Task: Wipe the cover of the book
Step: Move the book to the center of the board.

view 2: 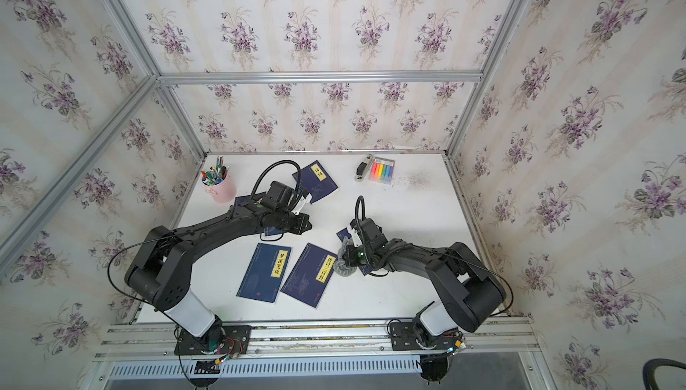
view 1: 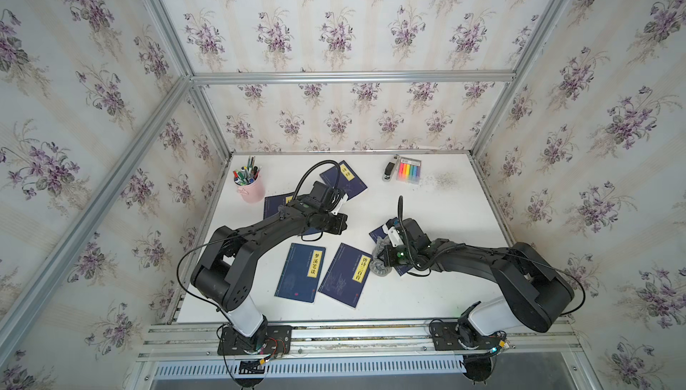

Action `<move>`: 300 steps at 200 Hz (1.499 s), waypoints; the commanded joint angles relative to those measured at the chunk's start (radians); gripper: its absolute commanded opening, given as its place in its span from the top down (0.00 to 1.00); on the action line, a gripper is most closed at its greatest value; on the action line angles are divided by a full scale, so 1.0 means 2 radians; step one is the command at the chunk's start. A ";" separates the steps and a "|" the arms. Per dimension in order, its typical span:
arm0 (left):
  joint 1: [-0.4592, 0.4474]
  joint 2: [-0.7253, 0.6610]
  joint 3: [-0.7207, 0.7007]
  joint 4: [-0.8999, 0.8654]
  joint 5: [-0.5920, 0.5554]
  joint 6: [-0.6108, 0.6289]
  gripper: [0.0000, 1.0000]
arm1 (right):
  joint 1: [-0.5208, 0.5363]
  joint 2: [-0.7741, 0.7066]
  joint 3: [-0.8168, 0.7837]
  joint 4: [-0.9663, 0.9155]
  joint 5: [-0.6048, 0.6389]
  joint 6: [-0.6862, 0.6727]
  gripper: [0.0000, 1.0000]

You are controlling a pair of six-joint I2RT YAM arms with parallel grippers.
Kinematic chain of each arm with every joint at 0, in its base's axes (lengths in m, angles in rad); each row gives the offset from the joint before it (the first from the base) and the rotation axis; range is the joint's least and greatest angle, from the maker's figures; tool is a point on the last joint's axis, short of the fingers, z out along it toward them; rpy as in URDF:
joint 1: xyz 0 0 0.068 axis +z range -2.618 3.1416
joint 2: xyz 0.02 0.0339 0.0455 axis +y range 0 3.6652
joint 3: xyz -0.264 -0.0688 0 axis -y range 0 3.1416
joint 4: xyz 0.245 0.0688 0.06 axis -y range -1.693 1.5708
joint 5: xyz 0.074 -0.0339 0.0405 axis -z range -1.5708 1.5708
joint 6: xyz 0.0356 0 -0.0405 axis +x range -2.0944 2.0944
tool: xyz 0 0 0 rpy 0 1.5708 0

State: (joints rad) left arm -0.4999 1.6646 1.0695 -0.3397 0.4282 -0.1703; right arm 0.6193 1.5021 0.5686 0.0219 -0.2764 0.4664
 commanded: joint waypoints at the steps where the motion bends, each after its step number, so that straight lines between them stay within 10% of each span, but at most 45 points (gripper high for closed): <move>1: -0.008 -0.011 -0.010 -0.017 -0.022 -0.003 0.99 | -0.020 -0.006 0.000 -0.070 0.119 0.007 1.00; 49: -0.031 -0.021 -0.031 -0.029 -0.049 -0.017 0.99 | -0.078 -0.055 0.021 -0.092 0.146 -0.003 1.00; 103: -0.057 -0.089 -0.104 -0.043 -0.074 -0.052 0.99 | -0.072 -0.094 0.036 -0.070 0.027 -0.019 1.00; 218: -0.218 -0.245 -0.229 -0.134 -0.103 -0.180 0.96 | -0.069 -0.055 0.073 -0.052 -0.002 -0.032 1.00; 300: -0.229 -0.105 -0.200 -0.065 -0.054 -0.147 0.96 | -0.067 -0.054 0.069 -0.045 -0.005 -0.034 1.00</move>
State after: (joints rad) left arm -0.9535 1.3884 0.6418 -0.5255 0.2966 -0.4858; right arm 0.4843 1.4128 0.7063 -0.0860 -0.2829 0.4118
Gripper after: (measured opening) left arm 0.048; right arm 0.064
